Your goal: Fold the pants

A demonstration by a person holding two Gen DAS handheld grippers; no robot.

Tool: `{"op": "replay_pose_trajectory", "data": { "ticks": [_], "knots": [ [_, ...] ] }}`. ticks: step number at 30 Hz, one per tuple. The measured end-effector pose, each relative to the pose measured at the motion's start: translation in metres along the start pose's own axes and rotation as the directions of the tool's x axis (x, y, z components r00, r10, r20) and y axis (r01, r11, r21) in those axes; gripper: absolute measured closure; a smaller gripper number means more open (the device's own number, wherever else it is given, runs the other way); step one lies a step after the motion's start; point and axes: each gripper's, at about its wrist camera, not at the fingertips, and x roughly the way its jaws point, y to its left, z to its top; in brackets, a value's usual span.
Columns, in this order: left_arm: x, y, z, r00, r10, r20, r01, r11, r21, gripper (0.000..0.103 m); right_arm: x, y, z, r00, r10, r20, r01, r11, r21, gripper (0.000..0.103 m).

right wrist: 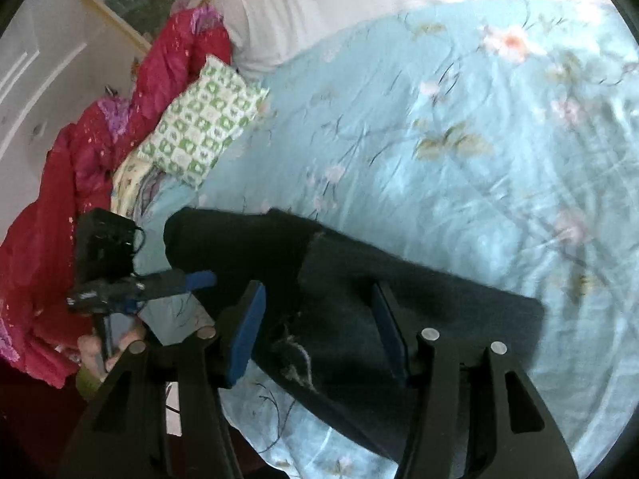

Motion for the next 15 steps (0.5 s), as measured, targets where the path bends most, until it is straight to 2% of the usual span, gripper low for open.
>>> {"op": "replay_pose_trajectory", "data": {
  "ticks": [5, 11, 15],
  "knots": [
    [-0.032, 0.026, -0.01, 0.998, 0.038, 0.058, -0.033, 0.996, -0.087, 0.023, 0.033, 0.008, 0.002, 0.995, -0.018, -0.098, 0.013, 0.999, -0.051, 0.045],
    [-0.063, 0.046, -0.022, 0.985, 0.136, 0.105, -0.121, 0.982, -0.144, 0.023, 0.025, 0.033, 0.025, 0.993, 0.058, -0.106, -0.068, 0.993, -0.093, 0.045],
    [-0.078, 0.057, -0.029, 0.973, 0.188, 0.136, -0.157, 0.965, -0.209, 0.022, 0.04, 0.058, 0.043, 0.988, 0.079, -0.129, -0.1, 0.981, -0.164, 0.045]
  ]
}}
